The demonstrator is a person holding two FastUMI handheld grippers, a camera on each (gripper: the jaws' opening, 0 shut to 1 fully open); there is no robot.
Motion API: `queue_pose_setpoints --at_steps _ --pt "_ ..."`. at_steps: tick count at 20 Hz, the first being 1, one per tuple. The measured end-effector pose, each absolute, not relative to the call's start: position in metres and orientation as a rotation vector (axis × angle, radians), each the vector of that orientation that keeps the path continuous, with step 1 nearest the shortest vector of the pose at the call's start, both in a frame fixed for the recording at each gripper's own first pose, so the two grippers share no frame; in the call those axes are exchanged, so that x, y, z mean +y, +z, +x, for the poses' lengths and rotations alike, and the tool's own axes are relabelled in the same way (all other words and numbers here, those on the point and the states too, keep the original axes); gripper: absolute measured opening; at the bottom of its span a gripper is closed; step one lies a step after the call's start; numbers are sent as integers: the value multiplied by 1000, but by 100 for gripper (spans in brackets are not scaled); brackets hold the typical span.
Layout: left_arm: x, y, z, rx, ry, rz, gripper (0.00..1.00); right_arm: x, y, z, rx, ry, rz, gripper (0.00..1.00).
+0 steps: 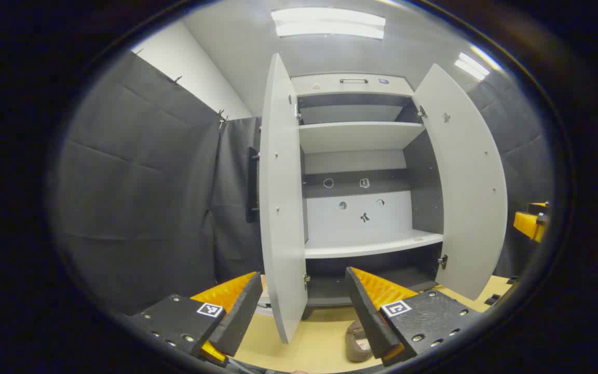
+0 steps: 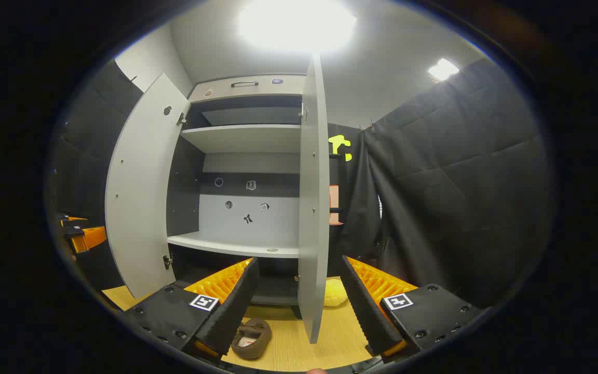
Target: Grab one shoe with the right hand and put it into the shoe cabinet, grab the other shoe with the left hand and put it into the shoe cabinet; then close the right door with the right hand and the left door with the left hand.
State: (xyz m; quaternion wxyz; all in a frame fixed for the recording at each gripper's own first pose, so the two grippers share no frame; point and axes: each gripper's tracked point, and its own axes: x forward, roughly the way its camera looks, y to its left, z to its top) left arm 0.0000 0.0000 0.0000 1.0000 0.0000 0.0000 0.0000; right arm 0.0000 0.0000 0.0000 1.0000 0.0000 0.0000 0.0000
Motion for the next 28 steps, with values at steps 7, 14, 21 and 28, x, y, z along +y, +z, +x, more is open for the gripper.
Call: queue_pose_setpoints --at_steps 7,14,21,28 --pt "0 6 -4 -12 -5 3 99 3 0 -7 -1 6 6 96" --pt "-1 11 -5 -23 -7 17 99 8 0 -7 -11 30 5 96" --pt "-2 14 -6 -29 -3 36 99 26 -20 8 28 86 3 96" --pt "-8 14 -8 -22 48 54 99 70 -77 38 148 226 -8 99"
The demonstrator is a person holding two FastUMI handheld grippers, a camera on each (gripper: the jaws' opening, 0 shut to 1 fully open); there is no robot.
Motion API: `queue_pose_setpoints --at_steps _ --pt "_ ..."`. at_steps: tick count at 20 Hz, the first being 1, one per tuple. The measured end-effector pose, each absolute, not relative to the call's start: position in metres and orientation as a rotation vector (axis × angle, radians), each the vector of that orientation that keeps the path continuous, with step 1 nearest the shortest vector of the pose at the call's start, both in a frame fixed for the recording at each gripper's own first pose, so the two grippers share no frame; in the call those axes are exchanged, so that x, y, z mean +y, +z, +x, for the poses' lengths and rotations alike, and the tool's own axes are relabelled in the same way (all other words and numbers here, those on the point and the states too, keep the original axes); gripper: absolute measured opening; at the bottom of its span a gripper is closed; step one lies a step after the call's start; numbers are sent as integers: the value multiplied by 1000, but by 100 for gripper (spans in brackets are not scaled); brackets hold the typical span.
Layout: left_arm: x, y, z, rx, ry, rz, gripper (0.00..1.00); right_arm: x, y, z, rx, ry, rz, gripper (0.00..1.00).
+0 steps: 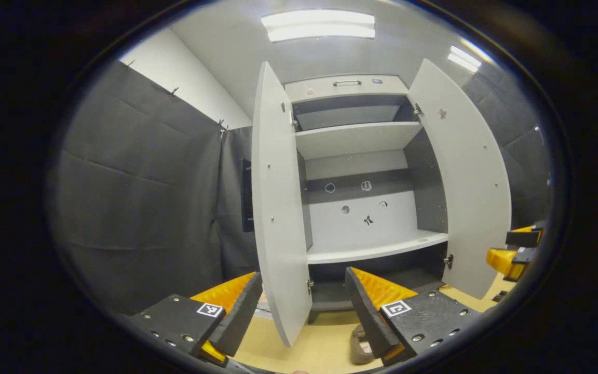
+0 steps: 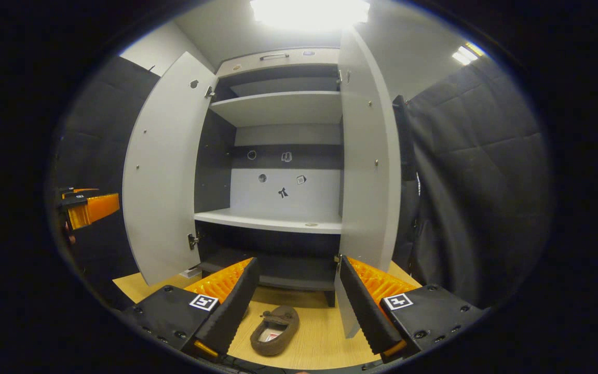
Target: Grab one shoe with the right hand and put it into the shoe cabinet, grab the other shoe with the left hand and put it into the shoe cabinet; then close the right door with the right hand and the left door with the left hand.
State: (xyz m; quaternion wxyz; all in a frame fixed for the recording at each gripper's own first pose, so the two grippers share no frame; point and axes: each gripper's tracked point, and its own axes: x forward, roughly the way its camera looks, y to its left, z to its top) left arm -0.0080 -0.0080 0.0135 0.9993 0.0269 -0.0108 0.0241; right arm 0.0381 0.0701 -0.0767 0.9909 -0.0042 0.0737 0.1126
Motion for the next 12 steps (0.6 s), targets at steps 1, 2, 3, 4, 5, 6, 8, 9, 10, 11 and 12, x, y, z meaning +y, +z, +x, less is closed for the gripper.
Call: queue_pose_setpoints --at_steps 1,2,3,4,5,6,8,9,10,11,12 --pt "-9 11 -7 -17 57 51 99 77 -86 40 172 252 -4 100" --pt "-10 10 -7 -11 69 47 99 84 -99 42 202 273 -2 100" --pt "-10 8 -5 -9 82 44 99 89 -112 44 237 290 -6 100" --pt "-10 9 -4 -12 95 41 99 96 -125 46 267 308 -6 100" --pt "-10 8 -3 -14 106 38 99 100 -136 49 295 323 -4 100" --pt "-11 6 -3 -4 110 36 99 105 -148 51 326 335 -1 100" --pt "-14 3 -6 4 116 47 94 113 -170 55 390 352 5 100" --pt "-14 2 -6 1 124 60 99 118 -180 57 421 363 8 100" --pt "-14 1 -5 1 132 70 99 122 -191 59 454 374 10 100" --pt "-13 -1 -4 3 137 74 99 126 -202 60 489 385 12 100" --pt "-13 -2 -3 8 138 74 94 131 -213 62 521 394 15 100"
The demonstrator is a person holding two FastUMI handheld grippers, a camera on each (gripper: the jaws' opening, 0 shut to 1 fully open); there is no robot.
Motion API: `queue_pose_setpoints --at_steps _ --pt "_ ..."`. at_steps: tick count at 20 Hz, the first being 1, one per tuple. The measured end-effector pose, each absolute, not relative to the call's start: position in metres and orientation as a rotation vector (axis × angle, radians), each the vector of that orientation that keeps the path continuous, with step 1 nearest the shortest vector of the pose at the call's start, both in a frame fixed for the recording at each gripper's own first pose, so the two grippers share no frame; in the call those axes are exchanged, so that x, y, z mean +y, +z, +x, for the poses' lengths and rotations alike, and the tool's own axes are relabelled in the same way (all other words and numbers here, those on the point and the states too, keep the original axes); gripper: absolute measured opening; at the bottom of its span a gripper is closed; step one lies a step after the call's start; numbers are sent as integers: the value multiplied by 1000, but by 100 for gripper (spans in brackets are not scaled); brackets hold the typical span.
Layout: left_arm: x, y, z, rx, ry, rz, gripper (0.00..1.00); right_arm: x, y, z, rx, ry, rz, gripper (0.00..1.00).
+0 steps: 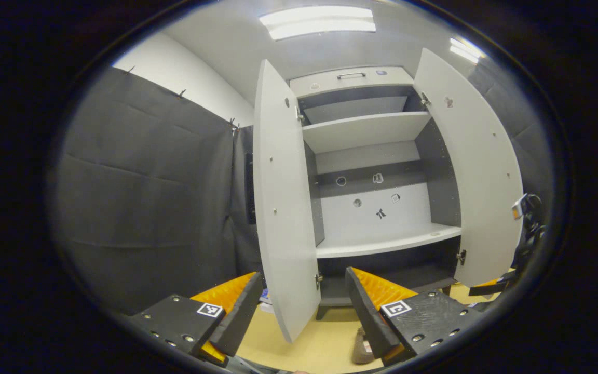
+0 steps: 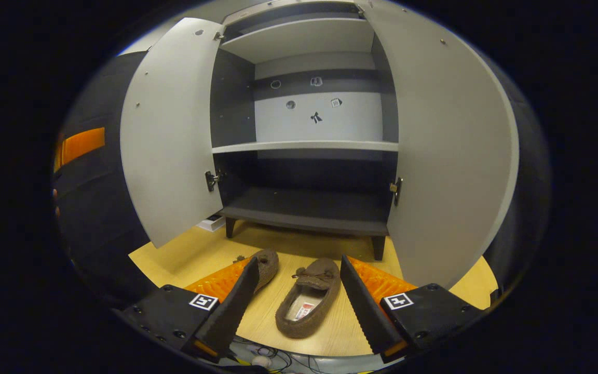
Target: Grab one shoe with the right hand and put it into the shoe cabinet, grab the other shoe with the left hand and put it into the shoe cabinet; then close the right door with the right hand and the left door with the left hand.
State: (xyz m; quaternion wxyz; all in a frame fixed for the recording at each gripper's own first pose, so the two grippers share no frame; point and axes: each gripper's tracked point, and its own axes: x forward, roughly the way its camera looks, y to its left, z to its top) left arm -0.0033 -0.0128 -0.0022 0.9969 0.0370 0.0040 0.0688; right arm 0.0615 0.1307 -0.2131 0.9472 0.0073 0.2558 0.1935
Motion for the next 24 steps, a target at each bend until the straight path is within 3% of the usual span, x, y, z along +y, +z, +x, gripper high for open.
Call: queue_pose_setpoints --at_steps 8,9,10,11,12,13,16,18,19,20,21,24 --pt "-5 -18 10 27 142 89 99 162 -286 73 758 442 27 95" --pt "-4 -22 13 36 137 83 99 163 -294 74 783 441 23 88" --pt "-3 -25 14 44 134 81 99 166 -303 75 810 444 26 93" --pt "-2 -28 18 52 133 82 99 169 -315 75 837 442 27 84" --pt "-1 -29 20 59 135 81 99 169 -323 76 863 436 28 83" --pt "-1 -32 24 61 136 80 99 171 -329 78 881 429 27 90" --pt "3 -36 25 73 142 84 99 173 -351 90 923 404 20 90" --pt "5 -38 26 80 147 84 99 173 -363 94 956 390 20 82" --pt "6 -40 27 82 151 83 99 175 -368 97 970 389 23 73" --pt "7 -40 27 85 155 82 99 178 -372 99 978 393 22 81" --pt "8 -41 27 86 157 82 99 180 -374 103 987 397 18 79" --pt "7 -41 25 89 157 89 99 170 -381 103 1003 368 -40 22"
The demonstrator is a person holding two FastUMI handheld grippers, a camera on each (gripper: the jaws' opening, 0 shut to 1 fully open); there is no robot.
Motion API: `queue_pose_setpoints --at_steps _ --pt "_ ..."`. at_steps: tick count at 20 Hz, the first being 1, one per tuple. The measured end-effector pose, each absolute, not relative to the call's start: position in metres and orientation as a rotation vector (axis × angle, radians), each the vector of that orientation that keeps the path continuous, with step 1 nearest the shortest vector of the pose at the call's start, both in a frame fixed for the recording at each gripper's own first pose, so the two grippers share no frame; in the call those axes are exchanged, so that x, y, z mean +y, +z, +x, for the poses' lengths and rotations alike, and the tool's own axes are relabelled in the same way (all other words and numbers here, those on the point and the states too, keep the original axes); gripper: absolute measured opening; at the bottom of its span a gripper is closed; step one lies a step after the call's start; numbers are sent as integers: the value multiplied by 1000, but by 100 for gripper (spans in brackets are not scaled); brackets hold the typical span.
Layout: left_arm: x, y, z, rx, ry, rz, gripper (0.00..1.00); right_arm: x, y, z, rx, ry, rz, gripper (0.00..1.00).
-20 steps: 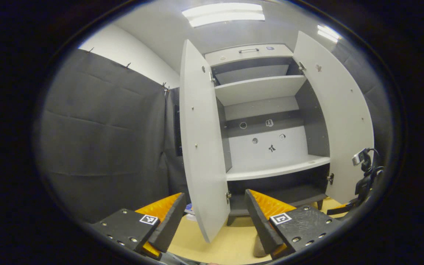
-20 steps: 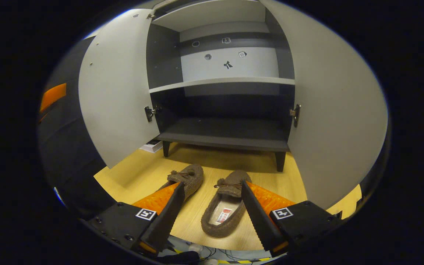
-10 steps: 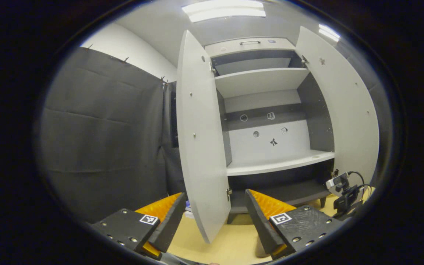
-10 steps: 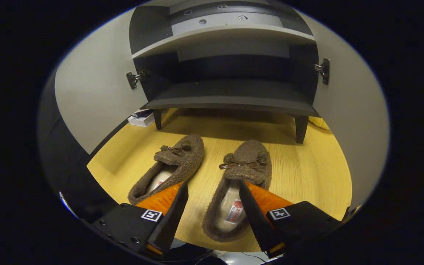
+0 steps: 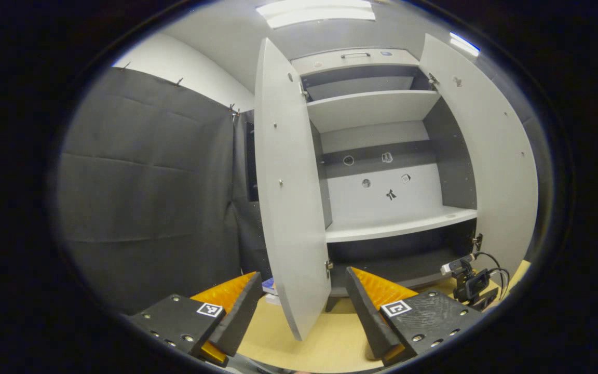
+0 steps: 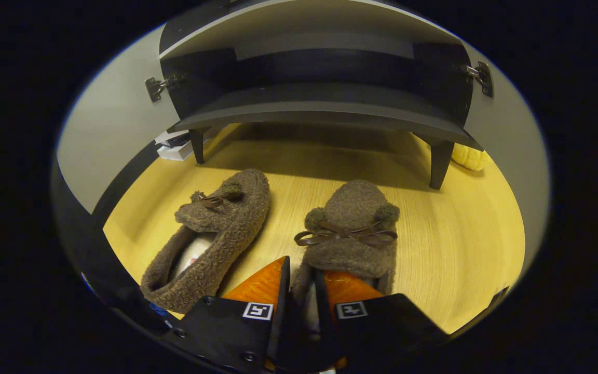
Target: Grab one shoe with the right hand and put it into the shoe cabinet, grab the other shoe with the left hand and put it into the shoe cabinet; then close the right door with the right hand and the left door with the left hand.
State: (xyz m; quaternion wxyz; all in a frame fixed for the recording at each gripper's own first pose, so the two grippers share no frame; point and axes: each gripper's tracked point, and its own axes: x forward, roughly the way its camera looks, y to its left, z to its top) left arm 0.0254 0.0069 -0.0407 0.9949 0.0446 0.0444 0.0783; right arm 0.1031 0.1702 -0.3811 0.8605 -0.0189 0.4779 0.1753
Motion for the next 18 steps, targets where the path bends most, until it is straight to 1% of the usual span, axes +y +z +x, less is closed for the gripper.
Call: queue_pose_setpoints --at_steps 1,2,3,10,14,15,16,18 --pt "7 -41 25 88 157 92 99 170 -385 105 1008 364 -33 25" --pt "6 -40 26 88 154 94 99 171 -382 102 1019 381 -33 6" --pt "5 -40 26 87 152 94 99 169 -381 101 1016 397 -37 3" --pt "-10 -39 34 81 110 90 99 162 -345 99 936 452 22 3" --pt "-21 -38 37 74 80 94 99 158 -319 102 898 447 63 3" --pt "-23 -37 37 72 73 93 99 158 -308 105 881 450 74 0" --pt "-25 -36 38 70 68 92 99 159 -298 108 860 452 84 3" --pt "-28 -36 41 64 59 88 99 160 -274 115 817 460 102 3"
